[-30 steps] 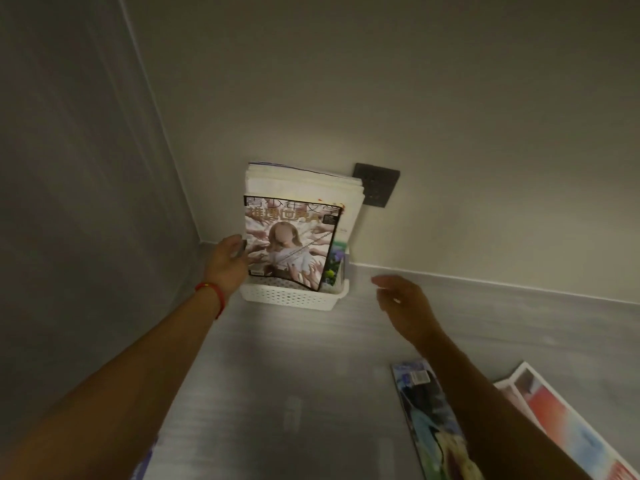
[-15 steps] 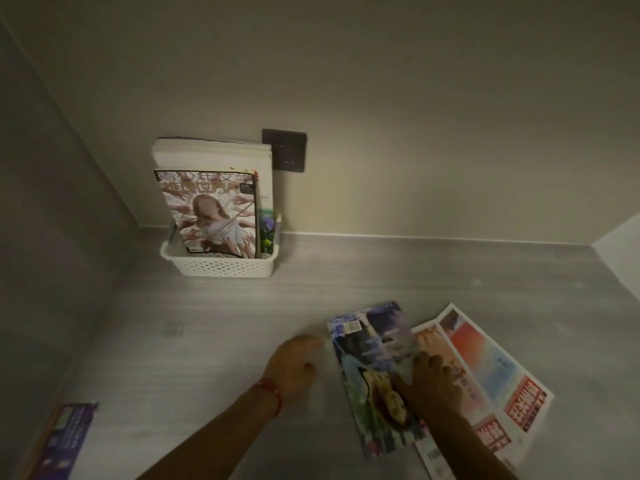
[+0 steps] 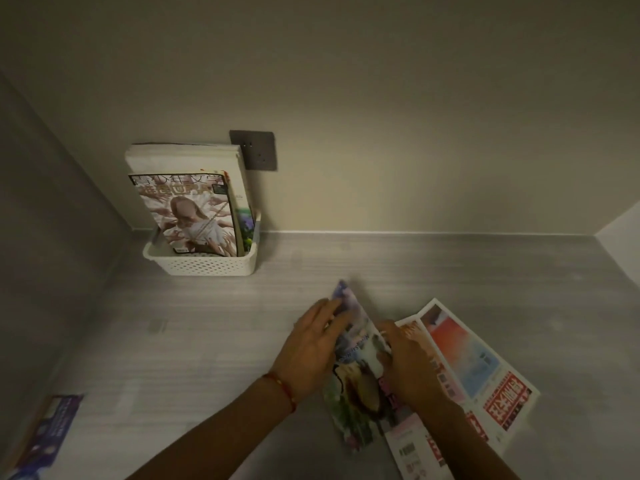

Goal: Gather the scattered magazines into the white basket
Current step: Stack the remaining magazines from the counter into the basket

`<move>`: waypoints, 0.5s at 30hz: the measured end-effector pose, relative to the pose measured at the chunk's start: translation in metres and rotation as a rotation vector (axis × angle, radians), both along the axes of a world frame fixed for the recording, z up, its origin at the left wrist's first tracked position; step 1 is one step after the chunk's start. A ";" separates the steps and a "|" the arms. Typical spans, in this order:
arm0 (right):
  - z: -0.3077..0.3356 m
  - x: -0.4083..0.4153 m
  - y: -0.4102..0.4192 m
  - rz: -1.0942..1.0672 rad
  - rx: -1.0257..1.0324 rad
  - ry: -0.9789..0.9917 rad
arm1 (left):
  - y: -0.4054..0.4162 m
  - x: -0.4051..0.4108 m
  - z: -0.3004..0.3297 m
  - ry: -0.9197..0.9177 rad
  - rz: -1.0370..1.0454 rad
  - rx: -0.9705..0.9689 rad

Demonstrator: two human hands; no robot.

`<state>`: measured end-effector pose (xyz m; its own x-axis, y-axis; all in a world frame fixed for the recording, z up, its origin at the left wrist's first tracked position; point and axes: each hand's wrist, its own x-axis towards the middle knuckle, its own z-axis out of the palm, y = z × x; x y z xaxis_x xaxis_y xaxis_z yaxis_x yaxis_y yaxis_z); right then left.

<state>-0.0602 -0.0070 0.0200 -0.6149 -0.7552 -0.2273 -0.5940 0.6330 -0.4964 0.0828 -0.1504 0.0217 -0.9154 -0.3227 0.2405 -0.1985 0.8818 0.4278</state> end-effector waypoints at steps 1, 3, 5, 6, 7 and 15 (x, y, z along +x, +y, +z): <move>0.013 -0.003 -0.003 0.073 -0.043 0.031 | -0.001 -0.005 0.007 -0.008 -0.023 -0.136; 0.033 -0.010 -0.010 0.255 -0.104 0.059 | -0.004 -0.010 0.018 -0.132 -0.040 -0.290; 0.053 -0.009 -0.020 0.387 -0.126 0.096 | -0.010 -0.008 0.025 -0.305 -0.031 -0.284; 0.058 -0.008 -0.025 0.442 -0.145 0.154 | -0.016 -0.005 0.028 -0.314 -0.036 -0.228; 0.066 -0.007 -0.031 0.477 -0.114 0.228 | -0.023 0.001 0.032 -0.269 -0.040 -0.113; 0.070 -0.003 -0.068 -0.237 -0.613 -0.004 | -0.086 0.074 0.046 0.144 0.340 0.592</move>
